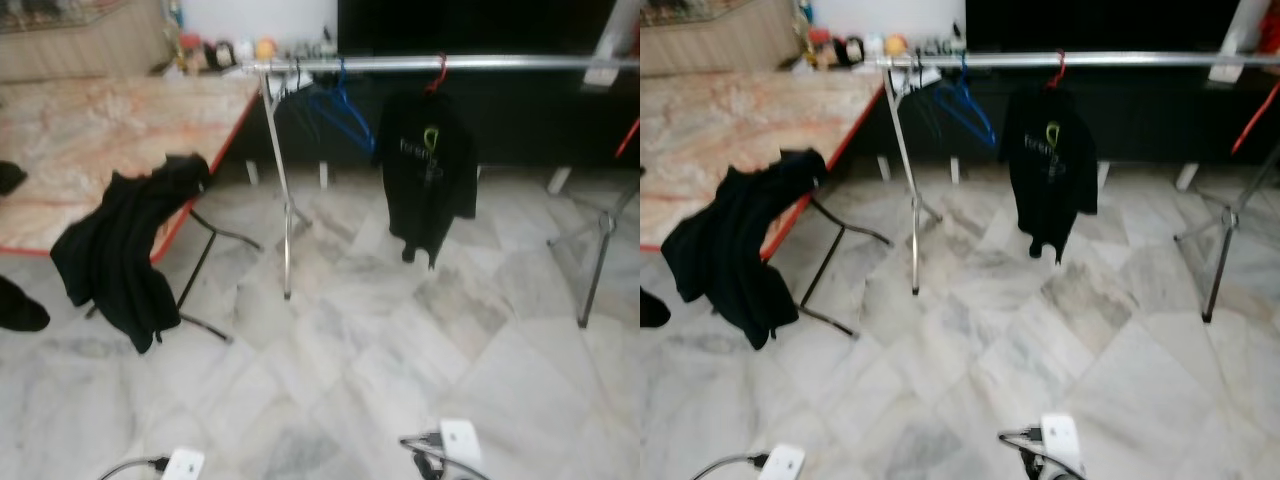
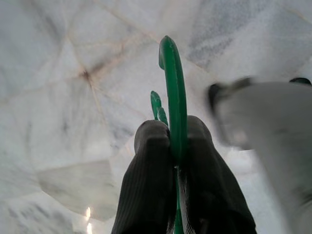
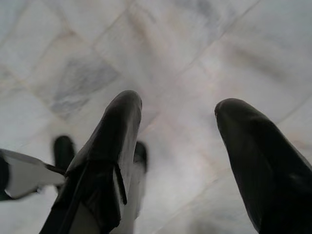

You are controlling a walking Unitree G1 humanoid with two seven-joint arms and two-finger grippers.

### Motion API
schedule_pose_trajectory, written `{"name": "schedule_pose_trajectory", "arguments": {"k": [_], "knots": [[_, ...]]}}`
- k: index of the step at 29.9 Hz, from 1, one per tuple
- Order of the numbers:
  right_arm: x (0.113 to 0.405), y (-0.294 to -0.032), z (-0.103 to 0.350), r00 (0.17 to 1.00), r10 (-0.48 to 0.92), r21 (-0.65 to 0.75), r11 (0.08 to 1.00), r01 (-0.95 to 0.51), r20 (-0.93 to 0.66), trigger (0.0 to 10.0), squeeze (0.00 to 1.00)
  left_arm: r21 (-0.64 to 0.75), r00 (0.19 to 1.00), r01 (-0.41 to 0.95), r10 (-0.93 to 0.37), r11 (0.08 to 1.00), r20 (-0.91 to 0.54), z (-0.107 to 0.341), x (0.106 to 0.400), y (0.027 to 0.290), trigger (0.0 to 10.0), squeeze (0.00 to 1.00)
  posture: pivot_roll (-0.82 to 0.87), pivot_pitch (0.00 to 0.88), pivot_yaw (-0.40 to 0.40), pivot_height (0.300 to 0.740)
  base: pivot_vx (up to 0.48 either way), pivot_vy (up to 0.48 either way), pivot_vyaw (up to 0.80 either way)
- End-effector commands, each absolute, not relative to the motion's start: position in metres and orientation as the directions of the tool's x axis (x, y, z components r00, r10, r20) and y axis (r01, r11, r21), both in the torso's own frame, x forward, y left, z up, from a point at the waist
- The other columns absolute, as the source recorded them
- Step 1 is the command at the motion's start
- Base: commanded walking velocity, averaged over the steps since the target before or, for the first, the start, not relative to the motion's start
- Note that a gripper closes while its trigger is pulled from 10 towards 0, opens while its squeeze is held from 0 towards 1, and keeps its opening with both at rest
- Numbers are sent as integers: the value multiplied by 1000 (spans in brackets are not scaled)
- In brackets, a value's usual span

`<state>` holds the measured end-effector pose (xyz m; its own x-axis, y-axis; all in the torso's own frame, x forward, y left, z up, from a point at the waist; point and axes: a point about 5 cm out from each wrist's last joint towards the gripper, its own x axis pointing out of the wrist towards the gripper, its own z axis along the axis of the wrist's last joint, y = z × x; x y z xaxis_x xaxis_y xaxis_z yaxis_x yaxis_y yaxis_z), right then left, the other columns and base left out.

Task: Hang hanger

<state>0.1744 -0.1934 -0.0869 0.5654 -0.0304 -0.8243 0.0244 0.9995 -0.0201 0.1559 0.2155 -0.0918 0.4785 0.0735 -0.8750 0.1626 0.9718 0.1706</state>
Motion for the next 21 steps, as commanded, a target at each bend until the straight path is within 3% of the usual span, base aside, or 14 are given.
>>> {"name": "schedule_pose_trajectory", "arguments": {"k": [1,21], "knots": [[175,-183,-88,566,-5,8,1000,21,-824,10000,0,180,447,165,89,970,-890,-93,149,223,10000,0,-70,43,31,740,0,-259,0],[178,-183,-87,570,-8,6,1000,23,-822,10000,0,168,437,164,81,972,-896,-97,145,213,10000,0,-67,59,29,740,0,-256,0]]}}
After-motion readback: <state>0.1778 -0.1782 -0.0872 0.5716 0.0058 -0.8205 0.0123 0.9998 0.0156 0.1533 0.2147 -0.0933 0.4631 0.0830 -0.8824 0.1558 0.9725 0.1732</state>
